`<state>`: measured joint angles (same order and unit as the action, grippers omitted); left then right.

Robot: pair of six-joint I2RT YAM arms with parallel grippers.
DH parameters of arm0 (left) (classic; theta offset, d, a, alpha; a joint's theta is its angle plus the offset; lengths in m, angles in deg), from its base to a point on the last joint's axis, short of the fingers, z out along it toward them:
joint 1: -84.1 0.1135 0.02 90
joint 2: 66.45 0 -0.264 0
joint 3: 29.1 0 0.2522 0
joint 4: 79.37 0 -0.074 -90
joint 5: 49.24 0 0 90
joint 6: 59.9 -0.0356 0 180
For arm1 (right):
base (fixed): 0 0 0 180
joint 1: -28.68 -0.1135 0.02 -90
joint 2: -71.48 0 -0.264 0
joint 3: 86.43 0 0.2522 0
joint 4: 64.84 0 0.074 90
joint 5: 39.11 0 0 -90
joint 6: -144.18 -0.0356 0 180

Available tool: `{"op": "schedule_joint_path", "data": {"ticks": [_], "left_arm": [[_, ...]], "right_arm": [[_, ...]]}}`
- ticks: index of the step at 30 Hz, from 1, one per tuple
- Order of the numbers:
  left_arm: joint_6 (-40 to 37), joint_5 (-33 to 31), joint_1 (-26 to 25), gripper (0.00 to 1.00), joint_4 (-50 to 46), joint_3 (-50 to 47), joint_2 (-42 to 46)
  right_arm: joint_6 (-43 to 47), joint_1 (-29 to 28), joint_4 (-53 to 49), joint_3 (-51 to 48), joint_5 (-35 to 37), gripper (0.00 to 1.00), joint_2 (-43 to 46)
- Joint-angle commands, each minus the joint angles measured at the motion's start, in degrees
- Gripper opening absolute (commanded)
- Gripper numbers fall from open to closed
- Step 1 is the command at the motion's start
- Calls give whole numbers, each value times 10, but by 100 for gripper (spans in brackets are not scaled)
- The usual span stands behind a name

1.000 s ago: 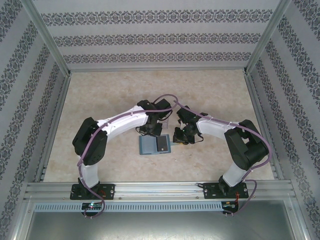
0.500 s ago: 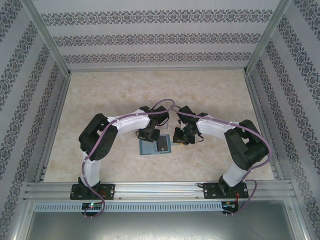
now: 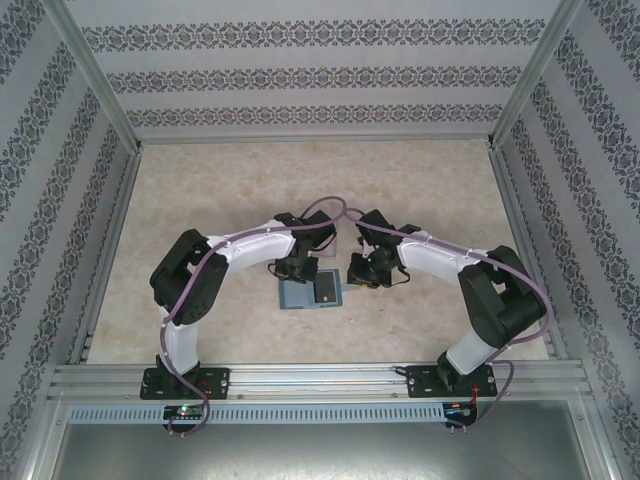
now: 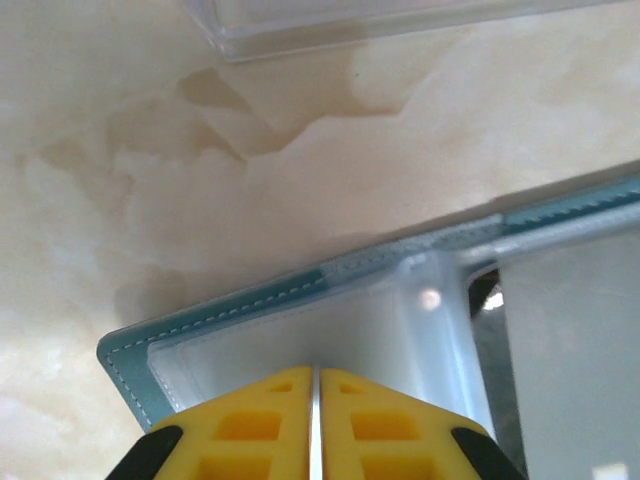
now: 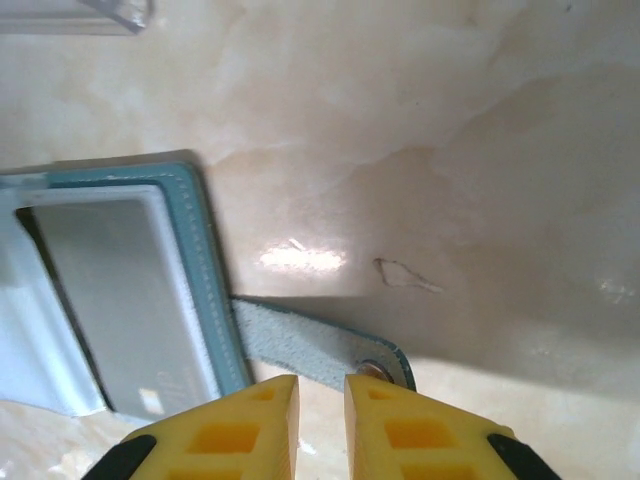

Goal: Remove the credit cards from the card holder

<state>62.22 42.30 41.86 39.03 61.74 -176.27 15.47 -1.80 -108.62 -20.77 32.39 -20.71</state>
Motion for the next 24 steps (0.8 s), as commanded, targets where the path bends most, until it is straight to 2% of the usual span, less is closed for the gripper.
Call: {"op": "schedule_joint_path", "data": {"ticks": [1,12,19,24], "left_arm": [[4,14,6,11,26,-11,56],[65,121,12,10,138,-79,121],[125,208,31,6,243,-149,127],[157,234,33,3,292,-181,119]], "right_arm": [[-6,3,-9,4,-5,20,22],[-31,-3,44,8,-69,20,9],[-46,-13,88,8,-109,20,-19],[-53,-18,109,10,-128,20,-42]]}}
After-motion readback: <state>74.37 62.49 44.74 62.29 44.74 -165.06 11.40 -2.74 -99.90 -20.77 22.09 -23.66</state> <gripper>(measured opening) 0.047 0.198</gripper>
